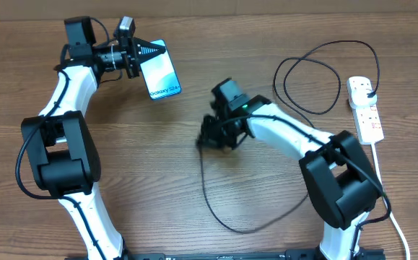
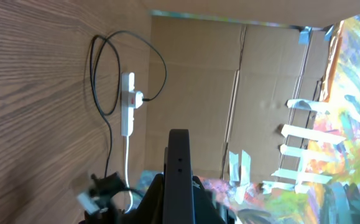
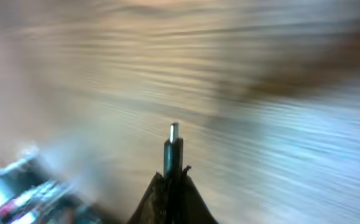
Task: Plug charger to phone and switch on socket
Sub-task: 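Lift the cable plug with the right gripper toward the phone's bottom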
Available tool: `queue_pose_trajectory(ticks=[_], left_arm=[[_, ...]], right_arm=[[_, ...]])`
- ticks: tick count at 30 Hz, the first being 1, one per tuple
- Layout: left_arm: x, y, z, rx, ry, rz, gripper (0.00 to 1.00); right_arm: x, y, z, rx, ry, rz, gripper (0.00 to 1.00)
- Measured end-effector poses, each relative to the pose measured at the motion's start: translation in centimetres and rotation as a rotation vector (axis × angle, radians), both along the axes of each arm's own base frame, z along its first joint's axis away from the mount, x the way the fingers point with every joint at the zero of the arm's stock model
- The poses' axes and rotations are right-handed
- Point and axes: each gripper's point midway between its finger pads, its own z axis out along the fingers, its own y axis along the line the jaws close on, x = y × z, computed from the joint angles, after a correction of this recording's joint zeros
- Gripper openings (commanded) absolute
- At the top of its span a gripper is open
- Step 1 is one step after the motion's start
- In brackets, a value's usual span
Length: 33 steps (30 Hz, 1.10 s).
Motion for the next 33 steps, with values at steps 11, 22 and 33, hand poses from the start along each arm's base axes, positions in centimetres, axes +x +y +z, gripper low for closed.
queue_pose_trajectory(ticks=[11, 22, 33], left_arm=[[1.1, 1.8, 1.3, -0.001, -0.065, 0.034, 0.04], [2.0, 2.3, 3.8, -0.009, -0.154, 0.041, 0.04], [2.0, 2.4, 10.0, -0.041, -0.325, 0.083, 0.04]], right_arm=[[2.3, 4.4, 9.0, 0.535, -0.134, 0.173, 0.04], [3.9, 5.0, 13.8, 0.719, -0.233, 0.214, 0.04], [5.6, 4.6, 18.4, 0.845, -0.297, 0.189, 0.04]])
